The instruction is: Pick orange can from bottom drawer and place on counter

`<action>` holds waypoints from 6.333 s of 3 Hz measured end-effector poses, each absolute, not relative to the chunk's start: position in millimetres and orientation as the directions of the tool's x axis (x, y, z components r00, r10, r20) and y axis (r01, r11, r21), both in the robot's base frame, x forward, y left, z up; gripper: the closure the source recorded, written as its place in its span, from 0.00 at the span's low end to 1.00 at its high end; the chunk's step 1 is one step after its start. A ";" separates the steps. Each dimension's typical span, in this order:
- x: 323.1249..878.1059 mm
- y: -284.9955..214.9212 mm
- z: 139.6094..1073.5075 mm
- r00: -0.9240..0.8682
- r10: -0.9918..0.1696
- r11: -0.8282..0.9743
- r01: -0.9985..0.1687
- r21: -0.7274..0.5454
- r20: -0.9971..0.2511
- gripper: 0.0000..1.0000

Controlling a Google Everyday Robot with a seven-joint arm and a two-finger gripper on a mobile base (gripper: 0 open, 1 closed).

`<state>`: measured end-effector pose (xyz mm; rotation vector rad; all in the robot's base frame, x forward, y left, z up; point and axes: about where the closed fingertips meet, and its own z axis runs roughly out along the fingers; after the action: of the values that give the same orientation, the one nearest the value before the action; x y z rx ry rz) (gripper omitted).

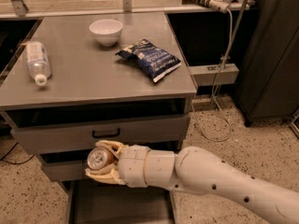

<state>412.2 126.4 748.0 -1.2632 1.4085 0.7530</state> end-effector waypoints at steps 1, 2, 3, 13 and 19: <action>418.4 124.4 763.2 0.087 -0.287 0.240 -0.958 -0.159 -0.954 1.00; 437.4 110.7 798.0 0.073 -0.285 0.254 -0.956 -0.149 -0.956 1.00; 466.5 95.5 874.3 0.109 -0.279 0.219 -0.960 -0.174 -0.954 1.00; 602.1 135.2 973.6 0.024 -0.249 0.140 -0.988 -0.061 -0.968 1.00; 622.1 197.1 912.9 -0.077 -0.216 -0.008 -0.997 0.080 -0.973 0.81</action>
Offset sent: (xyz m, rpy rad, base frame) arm 0.0575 -0.0383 0.1043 0.0190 0.0344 -0.0367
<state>622.1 197.1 912.9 -1.3427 1.4209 1.1699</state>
